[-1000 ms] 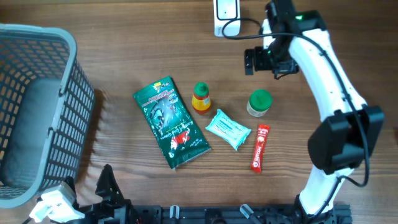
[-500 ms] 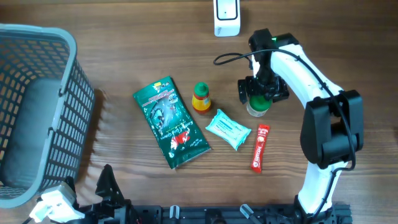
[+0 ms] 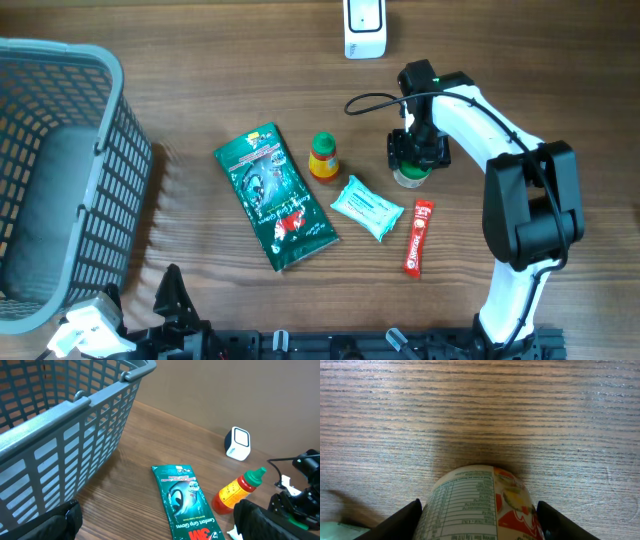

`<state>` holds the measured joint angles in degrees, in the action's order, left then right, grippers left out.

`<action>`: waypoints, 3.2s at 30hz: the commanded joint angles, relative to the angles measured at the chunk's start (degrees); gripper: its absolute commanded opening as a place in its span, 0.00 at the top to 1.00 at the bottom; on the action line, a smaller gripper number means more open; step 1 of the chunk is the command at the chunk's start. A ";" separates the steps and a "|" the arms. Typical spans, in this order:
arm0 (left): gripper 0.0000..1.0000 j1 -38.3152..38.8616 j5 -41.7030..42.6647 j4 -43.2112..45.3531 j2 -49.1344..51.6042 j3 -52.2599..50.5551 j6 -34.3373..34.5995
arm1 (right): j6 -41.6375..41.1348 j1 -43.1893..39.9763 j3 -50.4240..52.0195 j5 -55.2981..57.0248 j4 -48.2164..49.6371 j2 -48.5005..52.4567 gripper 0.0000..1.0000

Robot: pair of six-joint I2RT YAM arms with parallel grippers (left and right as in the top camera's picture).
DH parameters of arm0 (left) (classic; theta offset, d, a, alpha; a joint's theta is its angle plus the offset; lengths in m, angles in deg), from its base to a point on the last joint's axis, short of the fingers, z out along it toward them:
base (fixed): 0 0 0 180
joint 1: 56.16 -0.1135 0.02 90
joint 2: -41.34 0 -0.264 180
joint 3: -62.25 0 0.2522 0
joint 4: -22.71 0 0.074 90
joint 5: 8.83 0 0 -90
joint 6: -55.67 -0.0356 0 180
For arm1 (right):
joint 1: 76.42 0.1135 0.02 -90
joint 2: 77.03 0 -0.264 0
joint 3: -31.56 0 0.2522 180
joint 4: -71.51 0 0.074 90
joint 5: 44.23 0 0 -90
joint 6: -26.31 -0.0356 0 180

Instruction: Scan the item barcode

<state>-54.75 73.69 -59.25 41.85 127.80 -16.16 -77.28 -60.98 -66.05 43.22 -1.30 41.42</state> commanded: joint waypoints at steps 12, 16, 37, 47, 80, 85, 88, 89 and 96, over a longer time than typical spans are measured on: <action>0.00 -0.42 -0.09 0.04 -0.15 -0.15 0.33 | -1.66 0.09 2.49 0.20 2.95 1.03 0.21; 0.00 -0.42 -0.09 0.04 -0.15 -0.15 0.33 | -3.26 0.09 -0.66 5.27 3.26 1.03 0.22; 0.00 -0.42 -0.09 0.04 -0.15 -0.15 0.33 | -15.13 0.09 -1.92 0.15 -3.50 1.14 0.01; 0.00 -0.42 -0.09 0.04 -0.15 -0.15 0.33 | -16.57 0.09 1.07 0.15 1.99 1.16 0.35; 0.00 -0.42 -0.09 0.04 -0.15 -0.15 0.33 | -23.85 17.90 -0.87 -27.50 -27.71 -23.71 0.53; 0.00 -0.42 -0.09 0.04 -0.15 -0.15 0.33 | -28.48 22.64 -0.87 -27.54 -25.42 -23.76 0.52; 0.00 -0.42 -0.09 0.04 -0.15 -0.15 0.33 | -28.41 22.64 -0.87 -30.16 -25.42 -23.76 0.53; 0.00 -0.42 -0.09 0.04 -0.15 -0.15 0.33 | -28.41 22.64 -0.87 -30.14 -25.31 -23.76 0.52; 0.00 -0.42 -0.09 0.04 -0.15 -0.15 0.33 | -28.65 22.64 -0.87 -30.47 -23.58 -23.76 0.53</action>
<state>-54.75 73.69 -59.25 41.85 127.80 -16.16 -104.86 -38.47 -67.08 14.83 -25.45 18.97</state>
